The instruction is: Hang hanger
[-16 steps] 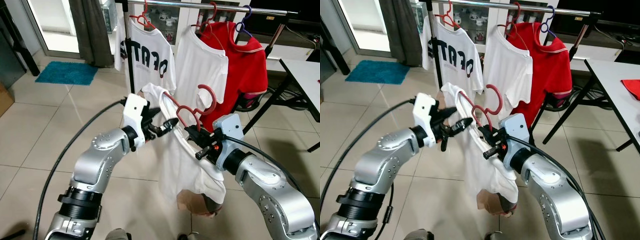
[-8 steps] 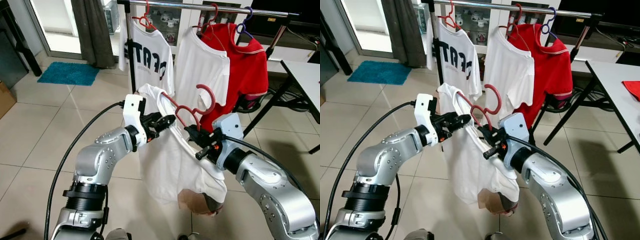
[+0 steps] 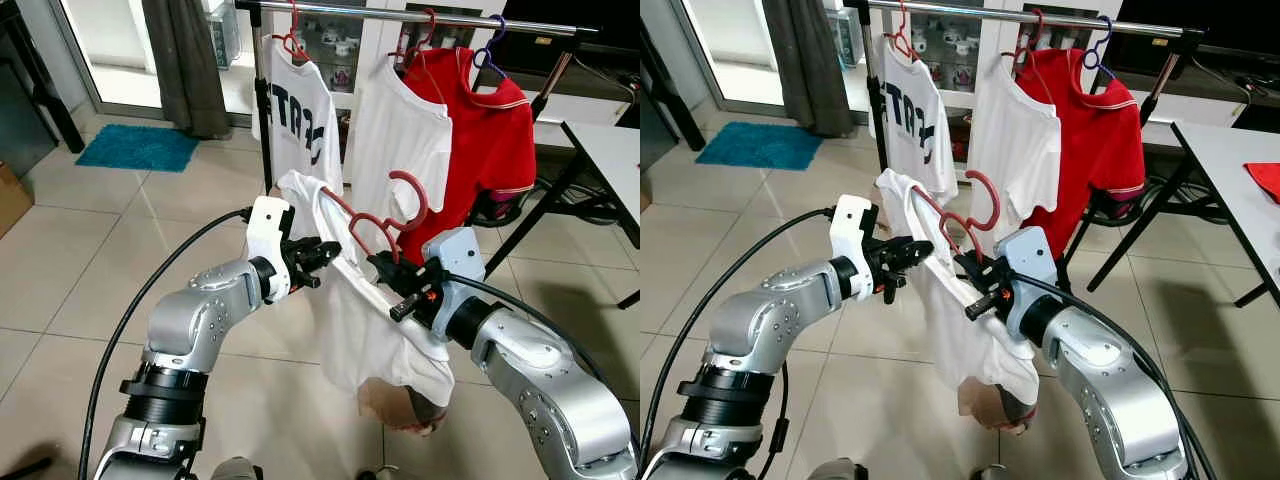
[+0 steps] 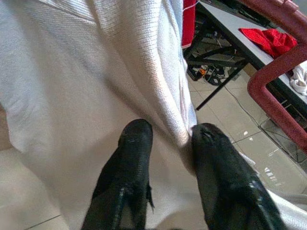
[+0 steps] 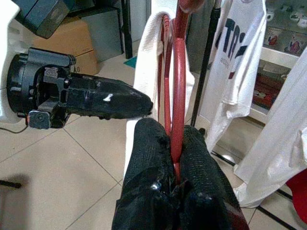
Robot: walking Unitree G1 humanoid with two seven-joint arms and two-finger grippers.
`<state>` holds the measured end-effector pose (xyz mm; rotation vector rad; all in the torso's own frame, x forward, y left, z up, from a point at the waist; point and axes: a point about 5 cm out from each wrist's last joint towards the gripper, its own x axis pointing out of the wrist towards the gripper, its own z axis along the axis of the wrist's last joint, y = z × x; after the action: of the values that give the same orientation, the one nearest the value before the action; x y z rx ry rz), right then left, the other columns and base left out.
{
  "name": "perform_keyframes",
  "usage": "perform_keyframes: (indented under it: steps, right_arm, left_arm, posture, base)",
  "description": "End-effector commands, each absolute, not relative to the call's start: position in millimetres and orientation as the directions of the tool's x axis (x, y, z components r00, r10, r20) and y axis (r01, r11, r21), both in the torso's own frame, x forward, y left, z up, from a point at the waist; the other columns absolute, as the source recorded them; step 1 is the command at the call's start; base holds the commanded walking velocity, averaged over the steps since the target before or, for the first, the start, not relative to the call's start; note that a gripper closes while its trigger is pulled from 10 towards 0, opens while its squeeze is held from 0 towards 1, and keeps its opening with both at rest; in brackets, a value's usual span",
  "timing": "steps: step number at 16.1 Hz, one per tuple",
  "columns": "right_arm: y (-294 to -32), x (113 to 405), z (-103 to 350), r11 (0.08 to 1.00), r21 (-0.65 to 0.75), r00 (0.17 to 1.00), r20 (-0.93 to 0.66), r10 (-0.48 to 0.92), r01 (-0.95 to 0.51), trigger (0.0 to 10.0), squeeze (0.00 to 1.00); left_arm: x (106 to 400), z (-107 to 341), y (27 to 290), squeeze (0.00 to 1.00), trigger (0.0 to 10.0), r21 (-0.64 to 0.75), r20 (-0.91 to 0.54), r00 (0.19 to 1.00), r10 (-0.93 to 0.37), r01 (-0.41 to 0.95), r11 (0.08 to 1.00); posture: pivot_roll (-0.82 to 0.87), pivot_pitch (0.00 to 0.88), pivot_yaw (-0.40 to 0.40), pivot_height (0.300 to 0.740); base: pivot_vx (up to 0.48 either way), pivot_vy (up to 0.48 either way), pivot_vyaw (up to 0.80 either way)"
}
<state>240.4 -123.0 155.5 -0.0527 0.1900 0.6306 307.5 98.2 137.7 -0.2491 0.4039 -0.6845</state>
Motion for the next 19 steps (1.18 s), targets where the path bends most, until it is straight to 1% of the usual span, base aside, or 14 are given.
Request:
perform_keyframes:
  steps: [1, 4, 8, 12, 13, 17, 18, 19]
  right_arm:
    - [-123, 242, 168, 0.807, -0.031, 0.802, -0.132, 0.582, -0.590, 0.0, 0.00]
    - [-124, 243, 167, 0.814, -0.033, 0.809, -0.139, 0.571, -0.580, 0.0, 0.00]
    - [-129, 244, 166, 0.834, -0.038, 0.828, -0.152, 0.539, -0.550, 0.0, 0.00]
    - [-131, 246, 165, 0.842, -0.053, 0.836, -0.166, 0.523, -0.537, 0.0, 0.00]
    - [-131, 247, 164, 0.838, -0.072, 0.834, -0.178, 0.523, -0.541, 0.0, 0.00]
    - [-131, 246, 159, 0.814, -0.132, 0.816, -0.231, 0.529, -0.565, 0.0, 0.00]
    - [-132, 245, 156, 0.799, -0.156, 0.805, -0.262, 0.533, -0.580, 0.0, 0.00]
    - [-133, 243, 151, 0.777, -0.178, 0.784, -0.310, 0.538, -0.604, 0.0, 0.00]
  left_arm:
    - [307, 139, 99, 0.00, 0.0, -0.331, -0.289, 0.708, -0.644, 0.557, 0.761]
    - [307, 140, 100, 0.00, 0.0, -0.325, -0.279, 0.720, -0.635, 0.552, 0.768]
    - [309, 149, 105, 0.00, 0.0, -0.330, -0.229, 0.748, -0.622, 0.542, 0.773]
    - [308, 159, 107, 0.00, 0.0, -0.328, -0.182, 0.754, -0.631, 0.558, 0.762]
    - [308, 164, 109, 0.00, 0.0, -0.307, -0.175, 0.754, -0.633, 0.569, 0.763]
    - [308, 170, 112, 0.00, 0.0, -0.125, -0.231, 0.738, -0.634, 0.624, 0.771]
    - [307, 172, 112, 0.00, 0.0, -0.035, -0.265, 0.722, -0.639, 0.655, 0.755]
    - [305, 175, 111, 0.00, 0.0, 0.023, -0.286, 0.702, -0.652, 0.685, 0.728]
  posture:
    - [-0.05, 0.011, -0.024, 0.740]
    - [-0.05, 0.014, -0.022, 0.740]
    - [-0.05, 0.019, -0.024, 0.740]
    - [-0.04, 0.023, -0.026, 0.740]
    - [-0.04, 0.024, -0.026, 0.740]
    - [-0.04, 0.030, -0.024, 0.740]
    - [-0.04, 0.033, -0.021, 0.740]
    - [-0.04, 0.034, -0.019, 0.740]
  base:
    - [0.000, 0.000, 0.00]
    - [0.000, 0.000, 0.00]
    - [0.000, 0.000, 0.00]
    - [0.000, 0.000, 0.00]
    - [0.000, 0.000, 0.00]
    - [0.000, 0.000, 0.00]
    - [0.000, 0.000, 0.00]
    - [0.000, 0.000, 0.00]
